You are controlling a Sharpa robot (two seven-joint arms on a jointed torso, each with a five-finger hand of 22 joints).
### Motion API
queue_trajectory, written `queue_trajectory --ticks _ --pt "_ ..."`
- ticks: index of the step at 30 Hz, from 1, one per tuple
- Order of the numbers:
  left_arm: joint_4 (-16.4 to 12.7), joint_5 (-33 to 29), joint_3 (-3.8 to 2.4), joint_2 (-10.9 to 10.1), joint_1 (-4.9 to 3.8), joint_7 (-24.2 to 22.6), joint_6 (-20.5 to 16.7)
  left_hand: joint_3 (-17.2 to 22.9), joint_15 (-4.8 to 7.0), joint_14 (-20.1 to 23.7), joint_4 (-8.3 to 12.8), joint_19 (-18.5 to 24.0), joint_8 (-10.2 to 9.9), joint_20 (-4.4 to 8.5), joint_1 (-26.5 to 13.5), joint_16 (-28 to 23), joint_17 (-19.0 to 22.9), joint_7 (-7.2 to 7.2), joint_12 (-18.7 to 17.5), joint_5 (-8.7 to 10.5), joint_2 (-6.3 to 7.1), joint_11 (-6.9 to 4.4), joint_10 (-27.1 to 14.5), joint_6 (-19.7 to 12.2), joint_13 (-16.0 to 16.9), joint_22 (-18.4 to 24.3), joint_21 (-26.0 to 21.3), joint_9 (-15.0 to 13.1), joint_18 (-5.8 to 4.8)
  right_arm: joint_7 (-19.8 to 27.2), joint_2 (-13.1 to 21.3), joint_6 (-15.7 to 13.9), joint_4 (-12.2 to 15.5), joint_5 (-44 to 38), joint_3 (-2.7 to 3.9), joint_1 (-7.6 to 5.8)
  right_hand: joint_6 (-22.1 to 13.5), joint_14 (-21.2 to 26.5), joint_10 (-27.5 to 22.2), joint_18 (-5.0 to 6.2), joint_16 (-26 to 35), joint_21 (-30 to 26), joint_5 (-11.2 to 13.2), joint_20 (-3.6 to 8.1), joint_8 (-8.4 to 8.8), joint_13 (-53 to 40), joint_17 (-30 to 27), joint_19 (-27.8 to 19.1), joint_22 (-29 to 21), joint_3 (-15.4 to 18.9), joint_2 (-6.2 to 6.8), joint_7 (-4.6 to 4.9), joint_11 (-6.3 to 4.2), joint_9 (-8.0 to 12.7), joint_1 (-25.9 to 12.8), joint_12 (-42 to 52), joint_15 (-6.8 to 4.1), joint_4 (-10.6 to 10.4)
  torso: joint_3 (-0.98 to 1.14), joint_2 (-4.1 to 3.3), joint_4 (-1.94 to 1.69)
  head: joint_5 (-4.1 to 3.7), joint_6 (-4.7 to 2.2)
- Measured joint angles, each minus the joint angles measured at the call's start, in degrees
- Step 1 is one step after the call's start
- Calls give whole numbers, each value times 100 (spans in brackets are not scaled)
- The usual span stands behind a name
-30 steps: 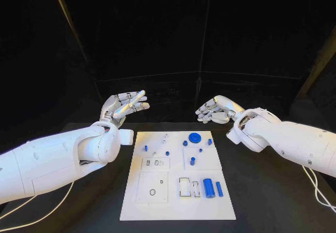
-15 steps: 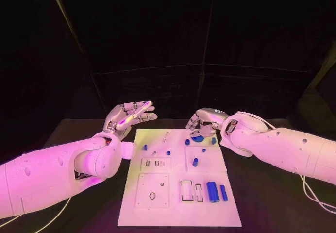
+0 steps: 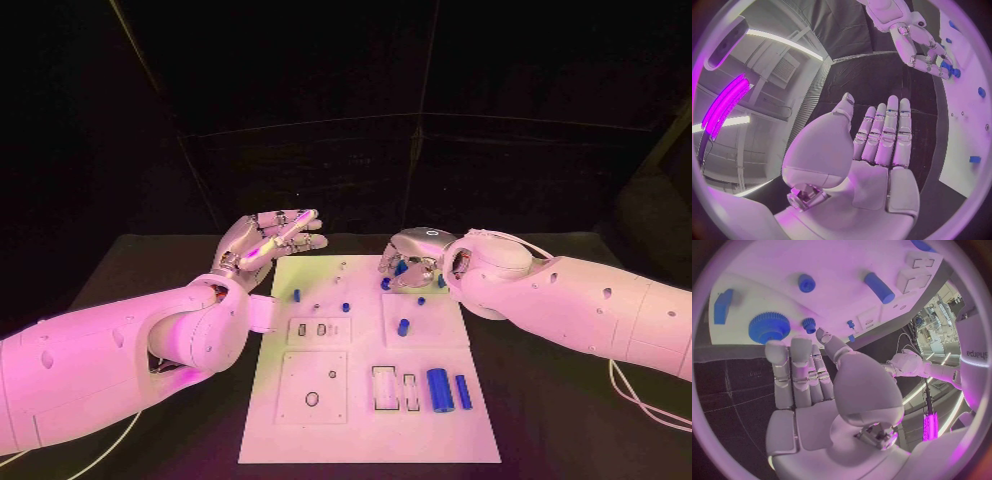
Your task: Assemble the parts on the task board
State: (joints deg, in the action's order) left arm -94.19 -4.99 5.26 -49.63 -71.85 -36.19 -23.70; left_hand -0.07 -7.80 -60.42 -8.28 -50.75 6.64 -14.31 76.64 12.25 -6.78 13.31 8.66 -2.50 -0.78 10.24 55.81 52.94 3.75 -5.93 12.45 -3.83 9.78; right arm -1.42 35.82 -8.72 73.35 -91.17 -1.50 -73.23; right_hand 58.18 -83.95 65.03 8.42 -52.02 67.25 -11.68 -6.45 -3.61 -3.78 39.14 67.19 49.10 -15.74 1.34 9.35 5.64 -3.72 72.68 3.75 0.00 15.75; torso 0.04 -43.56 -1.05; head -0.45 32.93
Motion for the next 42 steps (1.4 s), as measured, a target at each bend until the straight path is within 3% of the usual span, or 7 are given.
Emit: queue_trajectory --ticks 7,9,19,26,36,38,42 --pt "-13 16 0 -22 0 0 21 0 0 0 0 0 1 0 0 0 0 0 0 0 0 0 0 0 -4 -1 0 0 0 -76 -35 142 -37 -123 -1 0 -8 0 -35 1 -353 220 0 -2 0 -6 336 126 301 -63 0 8 -2 -7 0 0 0 -4 4 -27 1 1 26" --pt "-13 19 -1 -27 -1 0 26 0 0 0 0 0 -19 0 0 0 0 0 0 0 0 0 0 0 -4 -1 0 0 0 -89 -54 171 -49 -151 -1 0 -7 0 -35 -89 -446 285 0 0 0 -7 426 162 392 -84 0 8 -2 -7 0 4 0 -10 4 -27 1 5 30" --pt "-14 29 -1 -34 -2 0 41 1 0 0 -1 -20 -19 -21 0 -32 1 0 0 1 0 0 0 0 -4 4 0 -1 -2 -116 -126 239 -109 -219 -1 0 -7 1 91 -87 -917 604 66 -16 0 -14 884 373 866 -278 -60 7 -22 -6 -60 51 0 -71 4 -30 1 16 55" --pt "-11 33 -1 -33 -4 0 51 1 0 0 -1 -20 -19 -21 0 -32 1 0 0 1 0 0 0 0 -3 3 -24 4 -2 -137 -219 296 -207 -242 -1 0 93 1 232 -178 -1205 804 139 8 -34 -25 1164 518 1165 -414 -92 14 -53 -22 -91 107 0 -139 7 -36 0 24 80" --pt "-27 35 -2 -47 -9 0 64 1 0 1 -1 -20 -19 -21 0 -32 2 0 0 1 0 0 0 0 -3 4 -24 4 -3 -173 -290 342 -286 -290 5 -7 302 1 411 -181 -1427 973 298 33 -61 -44 1358 626 1438 -586 -146 -55 -114 -35 -35 139 -1 -191 10 -57 -1 31 97" --pt "-30 35 -2 -50 -11 0 66 1 0 0 -1 -19 -18 -21 0 -32 2 0 0 1 0 0 0 0 -3 8 -24 4 -3 -180 -289 332 -286 -304 5 -7 327 1 450 -267 -1442 998 348 42 -71 -52 1382 634 1471 -621 -161 -73 -114 -39 -20 156 0 -206 10 -58 -1 31 103" --pt "-35 36 -2 -57 -15 0 71 1 0 1 -1 -19 -18 -21 0 -32 2 0 0 1 0 0 0 0 -3 7 -24 4 -3 -182 -256 260 -231 -334 2 -7 425 1 541 -267 -1521 1058 357 62 -100 -69 1430 654 1561 -713 -175 -76 -144 -38 -4 179 0 -220 10 -60 -1 26 114"
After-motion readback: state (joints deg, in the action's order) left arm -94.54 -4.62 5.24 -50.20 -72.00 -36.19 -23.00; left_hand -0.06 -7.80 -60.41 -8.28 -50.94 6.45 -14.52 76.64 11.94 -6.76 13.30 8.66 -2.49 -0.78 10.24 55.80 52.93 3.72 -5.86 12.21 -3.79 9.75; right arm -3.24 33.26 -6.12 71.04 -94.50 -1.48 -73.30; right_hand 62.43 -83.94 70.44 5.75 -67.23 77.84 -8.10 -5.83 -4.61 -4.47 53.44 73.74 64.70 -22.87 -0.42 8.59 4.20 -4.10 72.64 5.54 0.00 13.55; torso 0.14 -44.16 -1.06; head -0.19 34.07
